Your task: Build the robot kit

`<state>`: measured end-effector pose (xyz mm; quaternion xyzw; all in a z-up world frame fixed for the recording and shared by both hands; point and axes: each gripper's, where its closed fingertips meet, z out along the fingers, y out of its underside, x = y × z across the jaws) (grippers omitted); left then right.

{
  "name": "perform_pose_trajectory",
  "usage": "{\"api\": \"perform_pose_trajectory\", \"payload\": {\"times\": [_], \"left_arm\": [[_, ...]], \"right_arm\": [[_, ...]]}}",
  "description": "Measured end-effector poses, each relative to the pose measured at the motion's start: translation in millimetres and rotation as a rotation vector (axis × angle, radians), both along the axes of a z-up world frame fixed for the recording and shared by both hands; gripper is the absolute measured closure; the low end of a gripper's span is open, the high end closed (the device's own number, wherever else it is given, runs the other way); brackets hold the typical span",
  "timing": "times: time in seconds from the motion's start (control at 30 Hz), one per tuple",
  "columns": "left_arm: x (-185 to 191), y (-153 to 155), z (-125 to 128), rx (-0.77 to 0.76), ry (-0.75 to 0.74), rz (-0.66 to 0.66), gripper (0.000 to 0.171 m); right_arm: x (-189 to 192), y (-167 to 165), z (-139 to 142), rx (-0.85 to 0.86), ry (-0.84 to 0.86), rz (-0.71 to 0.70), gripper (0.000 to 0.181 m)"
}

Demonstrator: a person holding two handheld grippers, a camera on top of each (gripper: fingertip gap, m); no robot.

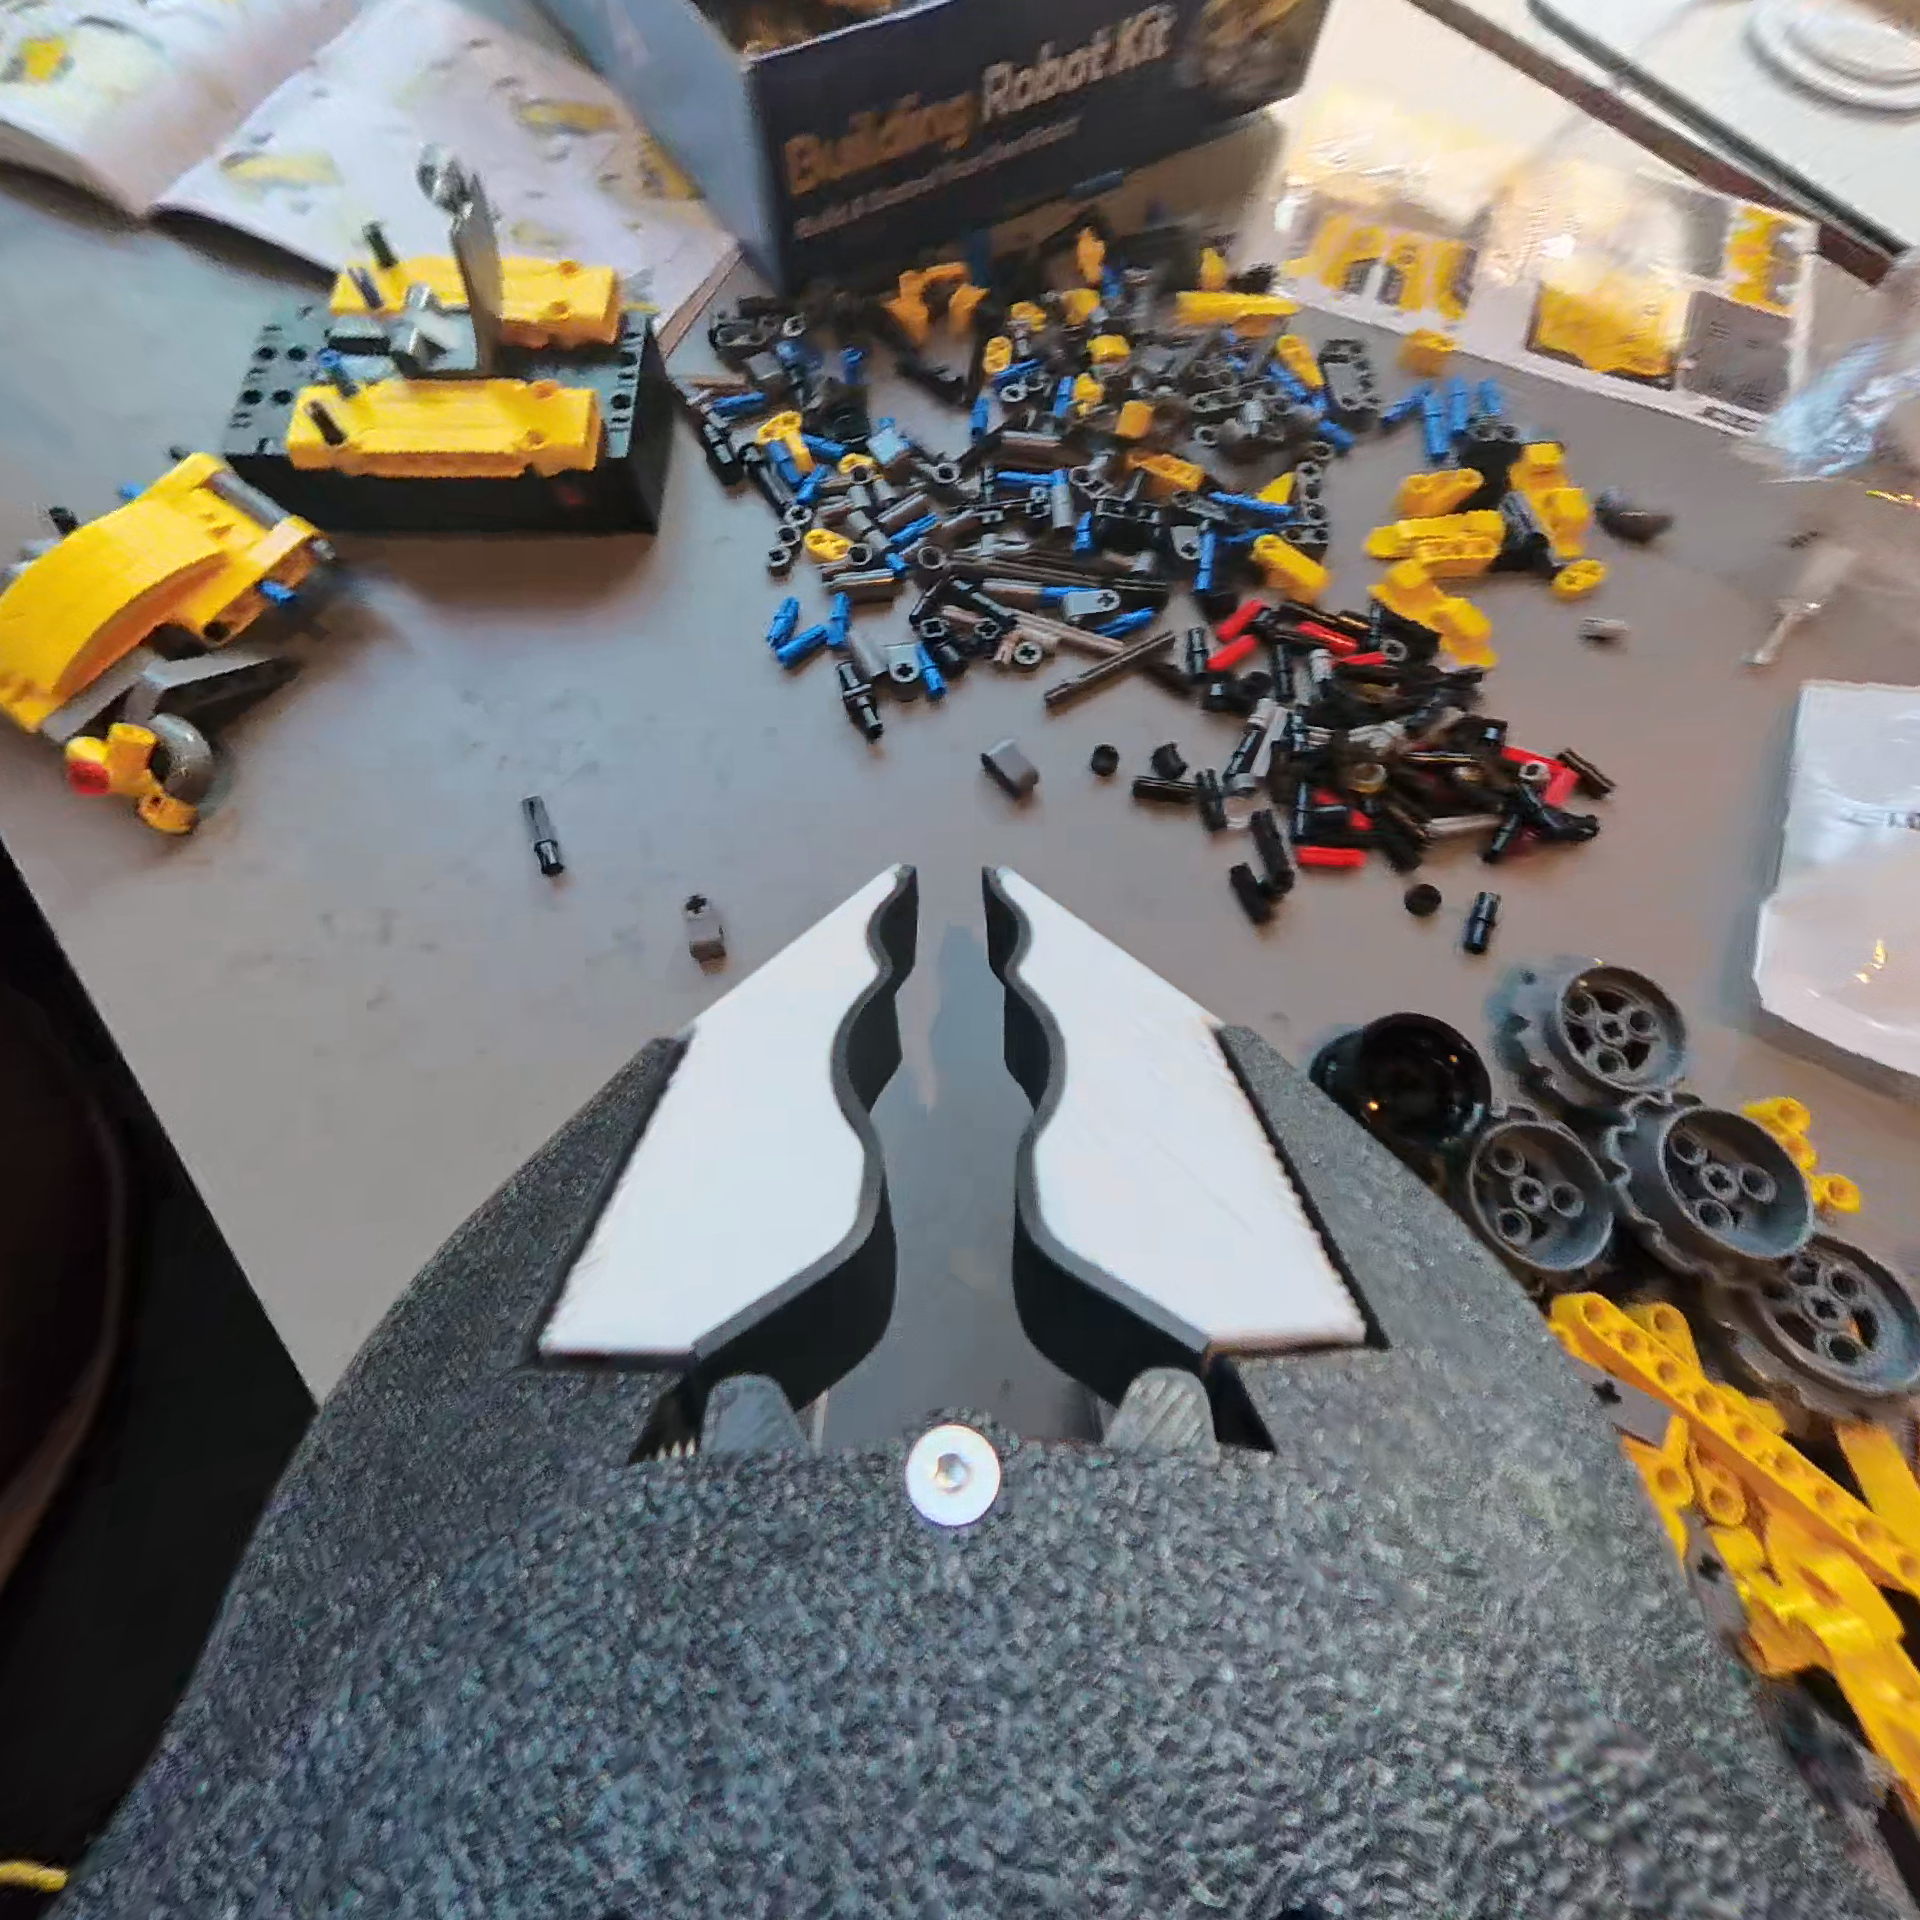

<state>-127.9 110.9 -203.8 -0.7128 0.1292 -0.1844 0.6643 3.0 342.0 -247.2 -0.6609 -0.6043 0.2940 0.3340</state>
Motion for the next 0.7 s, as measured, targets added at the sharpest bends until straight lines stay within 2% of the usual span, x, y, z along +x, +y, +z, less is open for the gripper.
{"api": "perform_pose_trajectory", "payload": {"times": [0.17, 0.4, 0.6, 0.7], "left_arm": [[-0.1, 1.0, -0.8, -0.007, 0.003, 0.004, 0.125], [-0.1, 1.0, -0.7, -0.004, 0.008, 0.009, 0.125], [0.2, 0.5, -0.4, 0.000, 0.010, 0.007, 0.126], [0.6, -0.1, -0.1, 0.005, 0.015, 0.007, 0.126]], "right_arm": [[-1.3, 0.2, 0.2, -0.019, 0.018, -0.016, 0.173], [-29.0, -2.0, -11.2, -0.003, -0.045, 0.011, 0.181], [-74.0, -10.0, -8.3, -0.011, -0.074, 0.079, 0.179], [-95.7, -10.6, -18.7, 0.041, -0.132, 0.109, 0.180]]}}
